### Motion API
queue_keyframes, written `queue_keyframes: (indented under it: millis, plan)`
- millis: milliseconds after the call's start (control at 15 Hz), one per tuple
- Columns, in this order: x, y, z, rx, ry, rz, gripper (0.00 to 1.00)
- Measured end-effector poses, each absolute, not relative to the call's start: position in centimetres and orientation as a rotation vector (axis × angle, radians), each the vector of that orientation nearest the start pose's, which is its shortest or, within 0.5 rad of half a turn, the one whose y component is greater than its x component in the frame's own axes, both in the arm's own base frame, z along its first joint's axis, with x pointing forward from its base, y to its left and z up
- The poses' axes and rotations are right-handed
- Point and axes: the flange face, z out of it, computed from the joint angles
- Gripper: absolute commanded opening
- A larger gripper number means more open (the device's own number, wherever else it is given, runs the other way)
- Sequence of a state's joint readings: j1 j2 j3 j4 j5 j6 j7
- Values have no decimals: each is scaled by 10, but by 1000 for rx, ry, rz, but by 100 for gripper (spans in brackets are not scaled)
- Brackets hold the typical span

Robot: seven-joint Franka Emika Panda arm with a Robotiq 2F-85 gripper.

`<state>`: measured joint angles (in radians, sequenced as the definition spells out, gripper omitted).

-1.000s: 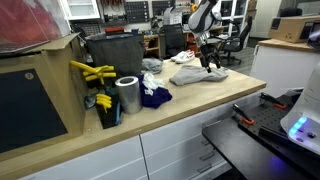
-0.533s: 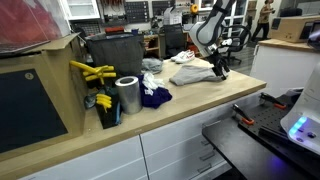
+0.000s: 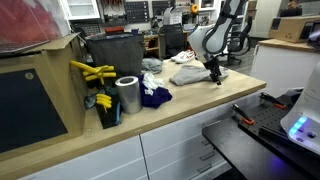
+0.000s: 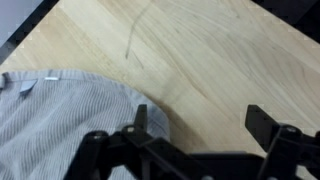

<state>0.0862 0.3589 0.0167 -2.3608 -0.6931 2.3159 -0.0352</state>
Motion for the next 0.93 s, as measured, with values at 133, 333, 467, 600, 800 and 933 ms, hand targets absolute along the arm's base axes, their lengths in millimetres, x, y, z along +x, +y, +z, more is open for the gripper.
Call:
queue_keyframes:
  millis: [133, 333, 467, 600, 800, 933]
  plan:
    - [468, 40, 156, -3267, -1245, 577, 100]
    - [474, 39, 159, -3276, -1261, 510, 73]
    - [477, 32, 160, -3303, -1238, 490, 59]
    - [480, 25, 160, -3324, -1196, 484, 43]
    - [482, 17, 161, -3336, -1161, 483, 20]
    - [483, 14, 161, -3338, -1127, 484, 5]
